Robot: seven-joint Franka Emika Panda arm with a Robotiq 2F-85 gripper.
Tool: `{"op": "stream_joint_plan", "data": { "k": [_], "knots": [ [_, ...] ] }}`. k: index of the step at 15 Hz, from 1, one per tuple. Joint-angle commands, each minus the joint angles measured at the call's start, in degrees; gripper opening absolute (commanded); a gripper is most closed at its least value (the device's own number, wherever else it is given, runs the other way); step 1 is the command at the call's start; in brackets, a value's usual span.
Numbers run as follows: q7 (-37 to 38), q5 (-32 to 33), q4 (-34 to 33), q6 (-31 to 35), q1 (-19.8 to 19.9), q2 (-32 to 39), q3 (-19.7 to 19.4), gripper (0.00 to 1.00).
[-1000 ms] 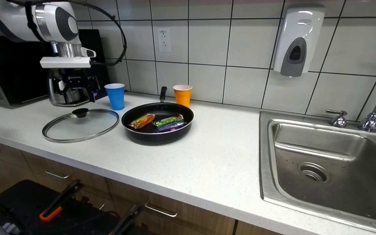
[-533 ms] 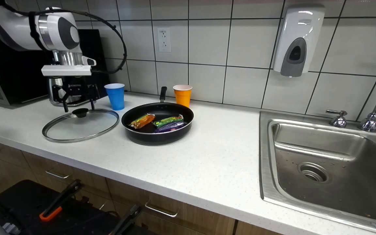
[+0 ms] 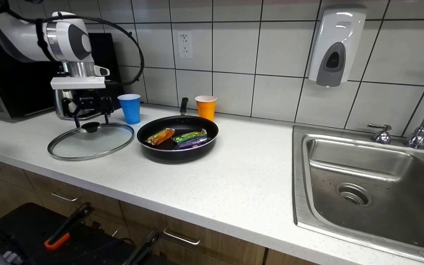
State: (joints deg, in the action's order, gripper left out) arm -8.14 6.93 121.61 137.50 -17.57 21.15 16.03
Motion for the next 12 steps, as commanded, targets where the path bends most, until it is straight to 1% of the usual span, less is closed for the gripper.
{"op": "stream_joint_plan", "data": {
  "k": [1, 12],
  "knots": [
    [-0.2, -0.1, 0.5, 1.2, -0.2, -1.1, 0.5, 1.00],
    [-0.5, -0.4, 1.1, 0.6, -0.1, -2.4, 0.6, 1.00]
  ]
}}
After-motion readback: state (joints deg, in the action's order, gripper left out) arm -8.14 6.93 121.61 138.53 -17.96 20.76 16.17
